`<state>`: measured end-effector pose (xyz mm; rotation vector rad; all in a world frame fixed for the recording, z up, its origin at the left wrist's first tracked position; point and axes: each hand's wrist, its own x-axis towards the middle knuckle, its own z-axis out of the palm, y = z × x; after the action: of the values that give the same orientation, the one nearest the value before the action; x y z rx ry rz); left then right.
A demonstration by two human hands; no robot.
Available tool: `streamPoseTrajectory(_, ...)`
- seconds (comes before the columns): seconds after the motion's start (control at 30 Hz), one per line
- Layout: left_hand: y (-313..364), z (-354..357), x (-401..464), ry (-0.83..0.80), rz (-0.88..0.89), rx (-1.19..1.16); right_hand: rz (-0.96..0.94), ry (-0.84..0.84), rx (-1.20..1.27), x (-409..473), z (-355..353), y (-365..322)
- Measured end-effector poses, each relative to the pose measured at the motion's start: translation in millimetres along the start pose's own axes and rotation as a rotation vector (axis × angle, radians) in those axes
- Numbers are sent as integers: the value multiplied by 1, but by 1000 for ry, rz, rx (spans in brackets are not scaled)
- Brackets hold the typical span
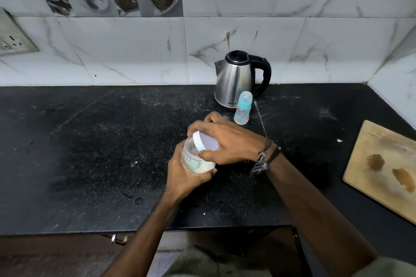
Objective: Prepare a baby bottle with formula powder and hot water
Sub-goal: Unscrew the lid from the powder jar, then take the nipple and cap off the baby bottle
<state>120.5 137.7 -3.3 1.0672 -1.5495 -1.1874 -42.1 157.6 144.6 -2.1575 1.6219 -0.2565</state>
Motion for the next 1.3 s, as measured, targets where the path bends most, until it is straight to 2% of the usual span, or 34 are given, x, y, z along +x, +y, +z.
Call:
streamPoseTrajectory(0.17, -14, -13, 2, 30, 30, 83, -77, 208, 239, -10, 9, 29)
streamPoseTrajectory(0.33, -27, -25, 2, 46, -5, 107, 101, 399, 300, -19, 44, 59)
streamPoseTrajectory(0.43, -37, -32, 2, 46, -34, 139, 192, 375, 227, -19, 74, 74)
streamPoseTrajectory(0.53, -51, -36, -1, 50, -63, 170, 266, 282, 124, -18, 105, 84)
streamPoseTrajectory(0.7, -57, -36, -4, 40, -89, 169, 295, 220, 20, -17, 138, 91)
streamPoseTrajectory(0.93, -59, -35, -8, 31, -94, 155, 283, 162, -29, -17, 161, 93)
streamPoseTrajectory(1.3, -57, -34, -13, 0, -90, 134, 316, 188, -35, -14, 161, 94)
